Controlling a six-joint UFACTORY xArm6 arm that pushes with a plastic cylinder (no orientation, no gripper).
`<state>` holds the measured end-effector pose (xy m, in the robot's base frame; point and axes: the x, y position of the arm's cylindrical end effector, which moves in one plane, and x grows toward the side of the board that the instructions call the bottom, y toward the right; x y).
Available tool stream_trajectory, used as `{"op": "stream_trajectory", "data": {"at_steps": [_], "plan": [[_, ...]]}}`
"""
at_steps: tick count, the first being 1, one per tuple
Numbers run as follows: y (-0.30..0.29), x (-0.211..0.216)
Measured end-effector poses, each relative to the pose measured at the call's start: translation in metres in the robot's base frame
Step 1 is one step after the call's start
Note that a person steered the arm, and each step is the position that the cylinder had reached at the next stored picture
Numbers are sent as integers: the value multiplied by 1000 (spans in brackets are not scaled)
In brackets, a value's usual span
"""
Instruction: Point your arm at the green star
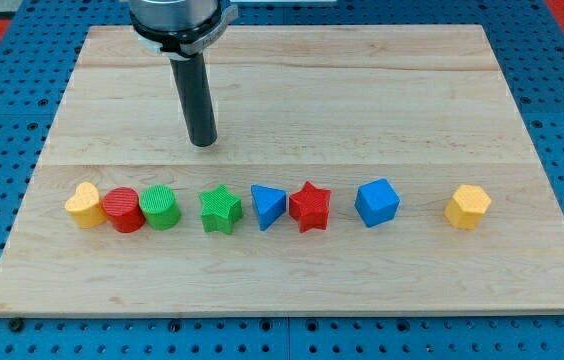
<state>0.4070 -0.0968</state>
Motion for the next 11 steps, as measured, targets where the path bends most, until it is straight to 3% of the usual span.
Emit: {"op": "stream_trajectory", "data": {"at_steps": [2, 3, 4, 5, 6, 7, 8, 9, 11], "plan": [[2, -1], [47, -2], [162, -37], [272, -36], [360, 24], [392, 101], [361, 198], [335, 212], [127, 198]]}}
